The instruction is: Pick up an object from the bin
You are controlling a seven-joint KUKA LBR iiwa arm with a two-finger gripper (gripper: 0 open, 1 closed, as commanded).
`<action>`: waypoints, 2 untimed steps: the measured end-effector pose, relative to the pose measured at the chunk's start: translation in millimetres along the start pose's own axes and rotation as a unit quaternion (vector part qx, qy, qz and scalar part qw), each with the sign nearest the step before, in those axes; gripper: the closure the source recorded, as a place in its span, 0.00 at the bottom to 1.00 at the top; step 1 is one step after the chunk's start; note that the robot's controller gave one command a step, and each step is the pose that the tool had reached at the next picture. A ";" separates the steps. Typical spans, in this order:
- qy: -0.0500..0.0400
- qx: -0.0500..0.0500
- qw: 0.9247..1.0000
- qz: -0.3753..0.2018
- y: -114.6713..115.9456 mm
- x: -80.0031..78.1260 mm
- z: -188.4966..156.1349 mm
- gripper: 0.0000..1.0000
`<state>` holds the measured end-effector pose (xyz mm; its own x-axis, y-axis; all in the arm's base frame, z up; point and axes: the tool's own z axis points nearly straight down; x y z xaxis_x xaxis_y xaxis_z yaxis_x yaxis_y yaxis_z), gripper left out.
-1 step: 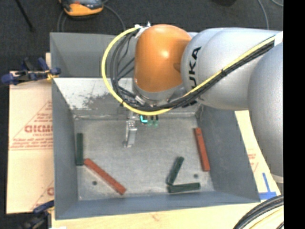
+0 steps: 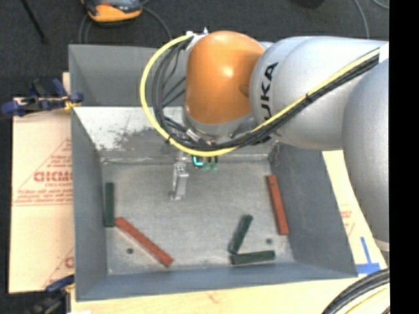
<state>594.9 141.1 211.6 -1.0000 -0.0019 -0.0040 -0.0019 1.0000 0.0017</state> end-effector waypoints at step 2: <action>0.000 0.000 0.990 -0.143 8.8 39.8 70.8 0.00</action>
Offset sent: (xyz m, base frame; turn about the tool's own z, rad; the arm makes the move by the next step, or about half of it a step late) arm -0.0611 0.0084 -0.1092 -0.4785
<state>555.4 149.9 140.6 -0.9584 -0.2855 -0.0043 -0.2855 0.9584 -0.0005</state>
